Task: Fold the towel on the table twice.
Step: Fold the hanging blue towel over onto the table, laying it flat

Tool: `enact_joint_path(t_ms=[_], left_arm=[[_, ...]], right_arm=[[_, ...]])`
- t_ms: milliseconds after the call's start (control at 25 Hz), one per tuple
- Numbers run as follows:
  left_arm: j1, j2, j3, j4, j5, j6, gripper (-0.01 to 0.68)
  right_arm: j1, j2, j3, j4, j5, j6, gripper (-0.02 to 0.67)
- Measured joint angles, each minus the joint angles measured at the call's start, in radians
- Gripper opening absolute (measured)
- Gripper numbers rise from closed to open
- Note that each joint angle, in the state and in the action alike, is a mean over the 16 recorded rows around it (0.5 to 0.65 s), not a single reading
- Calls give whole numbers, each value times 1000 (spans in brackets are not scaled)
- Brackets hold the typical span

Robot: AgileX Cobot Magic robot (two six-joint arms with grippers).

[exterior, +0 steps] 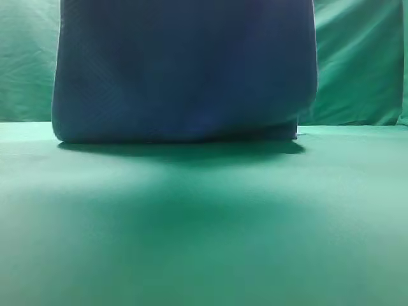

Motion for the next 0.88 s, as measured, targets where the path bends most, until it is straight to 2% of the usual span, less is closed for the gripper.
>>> enact_joint_path(t_ms=[440, 640, 880], left_arm=[[0, -301, 505, -108, -144, 85, 0], [-1, -440, 698, -153, -162, 128, 0], [-2, -586, 895, -203, -156, 165, 0]], right_arm=[[0, -62, 159, 37, 173, 24, 0], [0, -168, 345, 75, 154, 33, 0], [0, -342, 647, 133, 76, 38, 0]])
